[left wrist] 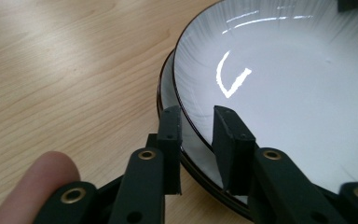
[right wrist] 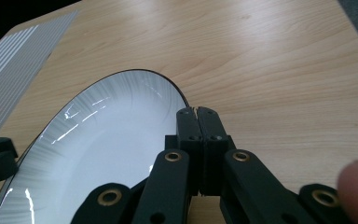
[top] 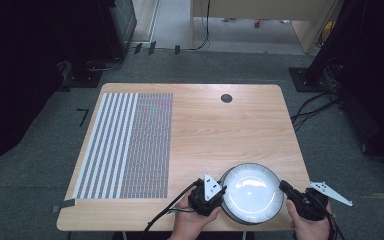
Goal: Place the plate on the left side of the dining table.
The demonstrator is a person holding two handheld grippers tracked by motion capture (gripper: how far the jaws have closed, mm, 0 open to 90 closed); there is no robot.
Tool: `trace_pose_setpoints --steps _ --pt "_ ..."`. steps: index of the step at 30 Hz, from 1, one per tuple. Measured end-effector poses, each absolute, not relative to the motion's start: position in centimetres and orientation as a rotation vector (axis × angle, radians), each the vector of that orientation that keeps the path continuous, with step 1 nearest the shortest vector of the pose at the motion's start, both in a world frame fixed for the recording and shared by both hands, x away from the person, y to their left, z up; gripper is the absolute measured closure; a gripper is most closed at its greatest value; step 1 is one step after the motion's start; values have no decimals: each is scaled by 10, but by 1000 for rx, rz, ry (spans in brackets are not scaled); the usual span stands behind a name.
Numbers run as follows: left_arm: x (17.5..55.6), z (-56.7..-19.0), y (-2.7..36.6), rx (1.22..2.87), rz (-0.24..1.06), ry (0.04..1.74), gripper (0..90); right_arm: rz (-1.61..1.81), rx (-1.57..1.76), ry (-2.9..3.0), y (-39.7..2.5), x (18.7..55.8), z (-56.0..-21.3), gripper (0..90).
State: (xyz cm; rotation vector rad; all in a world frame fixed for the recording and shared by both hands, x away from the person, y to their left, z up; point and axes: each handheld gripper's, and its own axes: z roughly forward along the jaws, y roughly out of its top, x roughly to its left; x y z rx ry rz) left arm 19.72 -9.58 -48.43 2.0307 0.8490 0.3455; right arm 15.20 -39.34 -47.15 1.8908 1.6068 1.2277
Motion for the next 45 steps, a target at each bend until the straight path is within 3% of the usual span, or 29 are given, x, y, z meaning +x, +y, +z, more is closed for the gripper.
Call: trace_pose_setpoints --steps 9,18,22,27,32,36,43,45 --pt "200 -486 -98 2039 292 848 754 1239 1892 1603 -403 152 -471 896" --pt "202 -488 -98 2023 238 888 818 1266 1914 1612 -406 152 -472 885" --pt "204 -488 -97 2016 218 896 819 1277 1976 1617 -407 150 -471 773" --pt "205 -489 -97 2001 179 907 812 1194 2120 1689 -402 152 -478 753" --pt "209 -490 -93 1969 97 926 799 1263 2207 1625 -405 153 -480 827" --pt "213 -490 -91 1938 36 942 708 1387 2278 1527 -412 152 -486 832" --pt "216 -495 -97 1943 -44 955 670 1468 2305 1506 -410 152 -490 841" --pt "217 -494 -97 1941 -62 961 694 1524 2295 1496 -413 151 -490 835"
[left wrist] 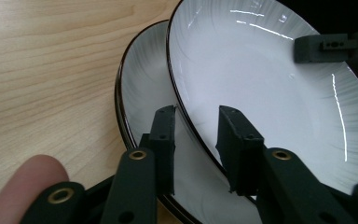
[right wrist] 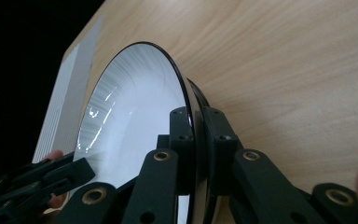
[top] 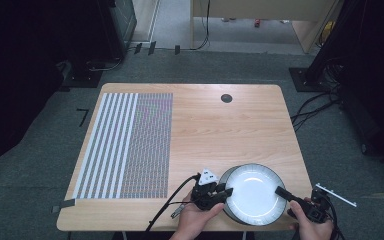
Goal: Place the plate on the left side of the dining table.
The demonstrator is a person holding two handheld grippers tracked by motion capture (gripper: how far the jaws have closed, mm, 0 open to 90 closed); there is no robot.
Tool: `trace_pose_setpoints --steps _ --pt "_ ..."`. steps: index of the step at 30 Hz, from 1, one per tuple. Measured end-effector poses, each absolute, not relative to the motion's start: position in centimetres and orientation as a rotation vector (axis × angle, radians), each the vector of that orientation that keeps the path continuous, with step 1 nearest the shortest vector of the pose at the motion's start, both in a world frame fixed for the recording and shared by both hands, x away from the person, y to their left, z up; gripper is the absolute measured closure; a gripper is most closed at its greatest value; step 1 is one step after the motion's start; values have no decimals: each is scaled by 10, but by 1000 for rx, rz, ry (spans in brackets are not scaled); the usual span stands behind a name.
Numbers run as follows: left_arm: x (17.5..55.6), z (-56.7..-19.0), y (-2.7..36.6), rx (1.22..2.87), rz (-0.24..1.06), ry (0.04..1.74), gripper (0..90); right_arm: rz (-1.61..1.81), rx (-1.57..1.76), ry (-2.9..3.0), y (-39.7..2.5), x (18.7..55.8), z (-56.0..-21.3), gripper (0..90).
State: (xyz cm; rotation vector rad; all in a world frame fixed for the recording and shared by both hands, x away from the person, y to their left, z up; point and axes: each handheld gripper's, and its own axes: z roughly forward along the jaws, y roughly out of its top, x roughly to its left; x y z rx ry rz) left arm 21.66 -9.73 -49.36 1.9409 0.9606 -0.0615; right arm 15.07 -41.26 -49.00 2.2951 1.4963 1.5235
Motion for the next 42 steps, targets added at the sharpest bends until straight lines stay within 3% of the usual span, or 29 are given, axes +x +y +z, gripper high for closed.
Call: trace_pose_setpoints --steps 18,42 --pt "220 -465 -56 1909 -28 987 749 1632 2126 1583 -379 158 -462 824" --pt "241 -436 47 1817 52 1071 763 1670 2009 1729 -276 213 -428 824"
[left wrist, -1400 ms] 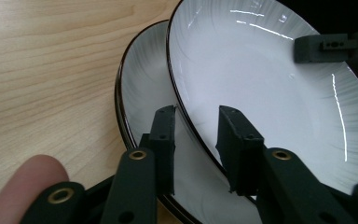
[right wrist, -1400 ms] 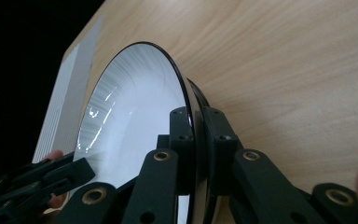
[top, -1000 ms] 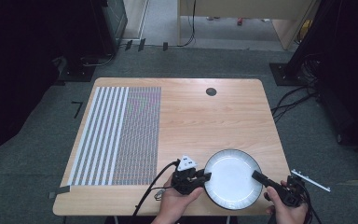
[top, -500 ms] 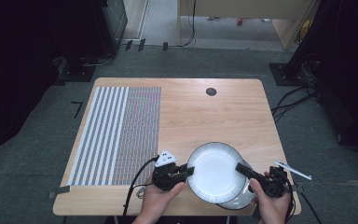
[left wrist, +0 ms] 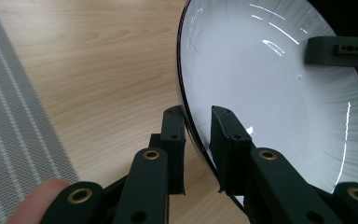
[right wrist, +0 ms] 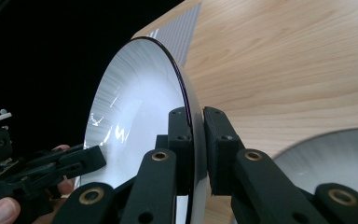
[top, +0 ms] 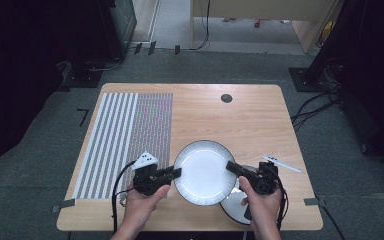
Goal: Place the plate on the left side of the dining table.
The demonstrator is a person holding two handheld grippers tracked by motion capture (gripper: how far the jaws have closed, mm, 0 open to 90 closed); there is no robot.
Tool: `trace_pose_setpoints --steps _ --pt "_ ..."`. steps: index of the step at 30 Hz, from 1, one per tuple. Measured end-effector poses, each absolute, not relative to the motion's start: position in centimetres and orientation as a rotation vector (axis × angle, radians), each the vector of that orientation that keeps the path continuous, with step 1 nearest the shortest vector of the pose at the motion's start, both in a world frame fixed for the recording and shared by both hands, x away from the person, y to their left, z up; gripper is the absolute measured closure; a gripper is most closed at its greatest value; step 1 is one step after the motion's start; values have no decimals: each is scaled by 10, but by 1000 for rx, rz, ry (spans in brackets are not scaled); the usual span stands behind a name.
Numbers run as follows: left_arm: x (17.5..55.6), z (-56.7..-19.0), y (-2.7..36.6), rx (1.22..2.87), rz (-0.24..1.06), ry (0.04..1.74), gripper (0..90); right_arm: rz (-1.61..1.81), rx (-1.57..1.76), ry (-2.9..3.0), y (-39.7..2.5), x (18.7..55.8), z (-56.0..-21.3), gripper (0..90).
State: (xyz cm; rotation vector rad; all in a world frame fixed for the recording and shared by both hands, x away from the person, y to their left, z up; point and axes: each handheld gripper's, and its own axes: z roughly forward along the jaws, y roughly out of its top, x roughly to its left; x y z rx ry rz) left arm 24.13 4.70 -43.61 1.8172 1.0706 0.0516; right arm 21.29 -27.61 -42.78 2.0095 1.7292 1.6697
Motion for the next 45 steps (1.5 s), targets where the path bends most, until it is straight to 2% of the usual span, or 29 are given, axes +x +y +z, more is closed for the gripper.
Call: trace_pose_setpoints --steps 23,36,45 --pt "276 -417 152 1692 140 1244 796 1746 2010 1826 -173 276 -421 824" --pt "309 -422 215 1666 202 1385 806 1739 2051 1894 -103 319 -437 827" --pt "341 -436 239 1667 221 1489 803 1723 2189 1891 -69 353 -458 826"
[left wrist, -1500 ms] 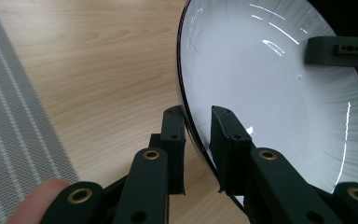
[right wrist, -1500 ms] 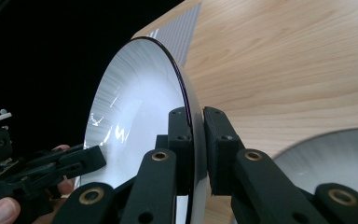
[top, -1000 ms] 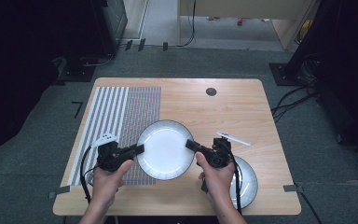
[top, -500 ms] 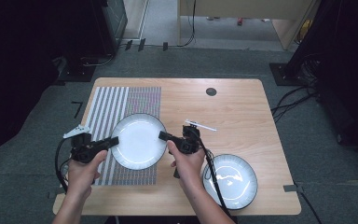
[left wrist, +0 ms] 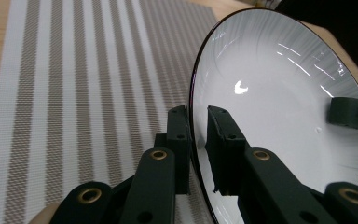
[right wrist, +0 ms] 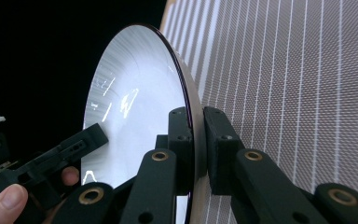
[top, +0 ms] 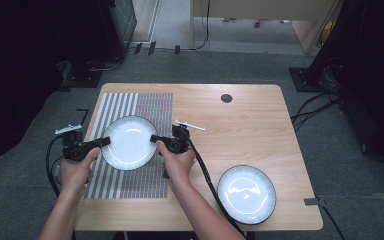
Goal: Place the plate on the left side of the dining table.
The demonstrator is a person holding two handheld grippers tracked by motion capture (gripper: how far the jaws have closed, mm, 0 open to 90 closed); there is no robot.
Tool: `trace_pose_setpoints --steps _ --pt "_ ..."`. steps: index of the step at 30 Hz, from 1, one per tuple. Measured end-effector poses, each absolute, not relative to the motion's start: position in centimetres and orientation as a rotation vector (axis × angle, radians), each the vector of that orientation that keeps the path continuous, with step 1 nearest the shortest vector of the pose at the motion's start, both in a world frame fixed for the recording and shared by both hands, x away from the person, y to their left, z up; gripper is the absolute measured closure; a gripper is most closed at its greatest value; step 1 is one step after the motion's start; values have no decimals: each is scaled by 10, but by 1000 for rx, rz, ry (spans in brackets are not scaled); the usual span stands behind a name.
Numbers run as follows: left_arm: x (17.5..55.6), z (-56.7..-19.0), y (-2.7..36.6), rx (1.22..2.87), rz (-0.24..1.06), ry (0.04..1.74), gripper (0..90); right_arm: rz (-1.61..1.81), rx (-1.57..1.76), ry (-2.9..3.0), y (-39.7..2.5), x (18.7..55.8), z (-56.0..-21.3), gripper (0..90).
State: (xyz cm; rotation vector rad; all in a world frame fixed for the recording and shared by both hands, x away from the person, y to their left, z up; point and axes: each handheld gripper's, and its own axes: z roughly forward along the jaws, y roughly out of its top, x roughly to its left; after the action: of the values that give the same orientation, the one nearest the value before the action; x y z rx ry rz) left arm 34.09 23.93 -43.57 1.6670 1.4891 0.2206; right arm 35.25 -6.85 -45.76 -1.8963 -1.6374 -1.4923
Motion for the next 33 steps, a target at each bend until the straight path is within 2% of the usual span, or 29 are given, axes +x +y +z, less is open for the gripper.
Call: trace_pose_setpoints --steps 10,19,33 --pt "385 -466 251 1659 188 1592 806 -1381 -1998 -1608 -44 396 -490 835" --pt "411 -476 249 1667 177 1669 799 -1332 -2035 -1607 -39 421 -500 837" --pt "426 -487 247 1687 150 1718 794 -1266 -2057 -1603 -38 436 -514 838"
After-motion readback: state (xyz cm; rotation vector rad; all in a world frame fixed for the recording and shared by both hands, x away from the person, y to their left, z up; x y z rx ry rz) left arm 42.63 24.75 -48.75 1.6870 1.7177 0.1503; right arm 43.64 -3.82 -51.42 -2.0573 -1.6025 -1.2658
